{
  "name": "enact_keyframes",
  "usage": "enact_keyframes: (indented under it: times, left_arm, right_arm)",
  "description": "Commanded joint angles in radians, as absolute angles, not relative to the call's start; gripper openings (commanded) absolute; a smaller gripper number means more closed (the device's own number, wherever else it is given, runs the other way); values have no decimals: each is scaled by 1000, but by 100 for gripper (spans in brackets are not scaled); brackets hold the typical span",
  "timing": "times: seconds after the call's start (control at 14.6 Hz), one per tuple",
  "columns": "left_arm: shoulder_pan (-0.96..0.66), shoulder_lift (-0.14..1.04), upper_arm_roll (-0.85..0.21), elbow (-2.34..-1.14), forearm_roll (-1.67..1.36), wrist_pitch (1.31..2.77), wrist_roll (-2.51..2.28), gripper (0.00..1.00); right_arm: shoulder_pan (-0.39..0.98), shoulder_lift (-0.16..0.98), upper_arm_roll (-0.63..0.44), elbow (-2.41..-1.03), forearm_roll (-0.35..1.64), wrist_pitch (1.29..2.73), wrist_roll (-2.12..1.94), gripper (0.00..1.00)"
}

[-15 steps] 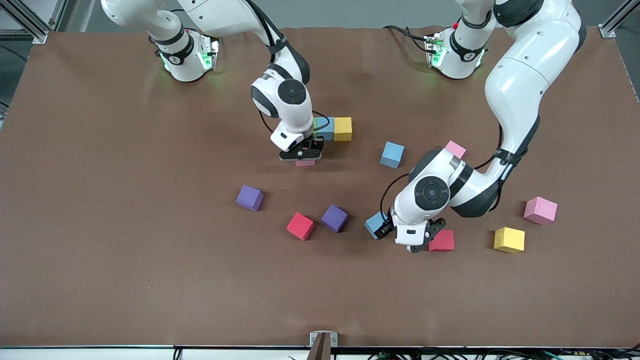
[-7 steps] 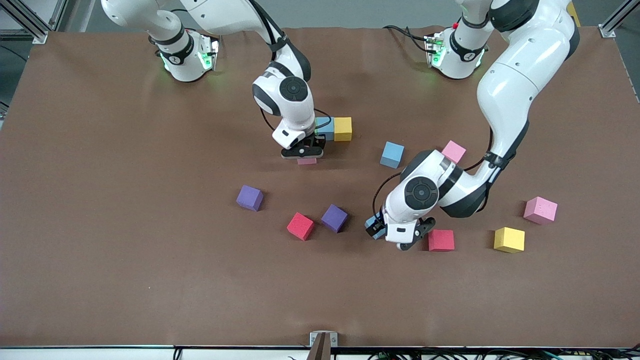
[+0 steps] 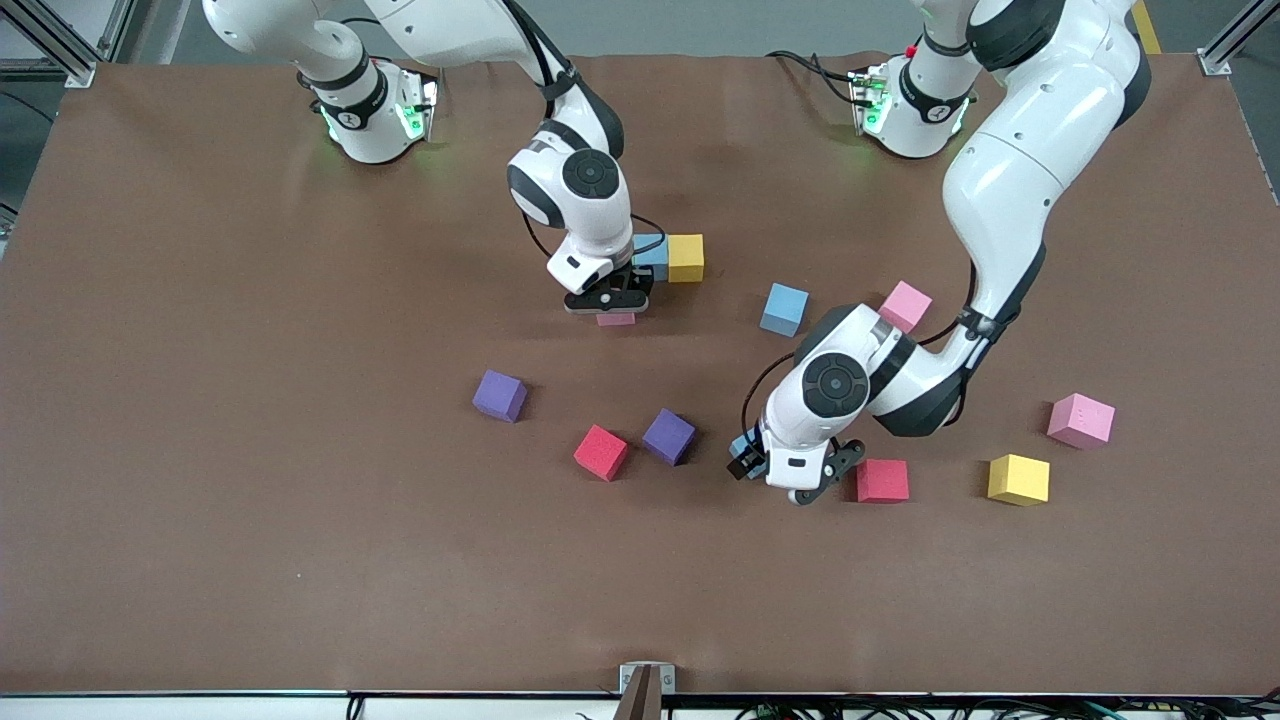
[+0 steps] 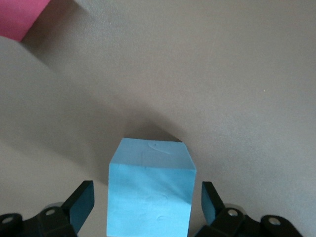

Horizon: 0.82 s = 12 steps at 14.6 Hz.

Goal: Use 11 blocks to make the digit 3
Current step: 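Place the pink block with the right gripper while the left gripper grasps blue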

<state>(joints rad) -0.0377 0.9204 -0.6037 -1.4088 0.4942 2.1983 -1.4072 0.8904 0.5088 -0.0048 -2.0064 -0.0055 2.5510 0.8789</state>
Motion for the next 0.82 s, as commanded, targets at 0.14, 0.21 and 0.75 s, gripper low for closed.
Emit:
enact_keyframes:
  times: [0.14,0.21,0.75]
  left_arm:
    - [-49,948,-595,-1381,509,2215,-1390,95]
    - [-48,948,-594,-1382,509,2220,-1385,93]
    - [-52,925,-560,-1387,500,2212,-1394,31]
  right_arm:
    - [907,477,-8,-2045,-3,2534,916,2]
    - [907,477,-8,-2045,-3,2534,916,2]
    - [908,471,9,-2049,-3,2525,939,2]
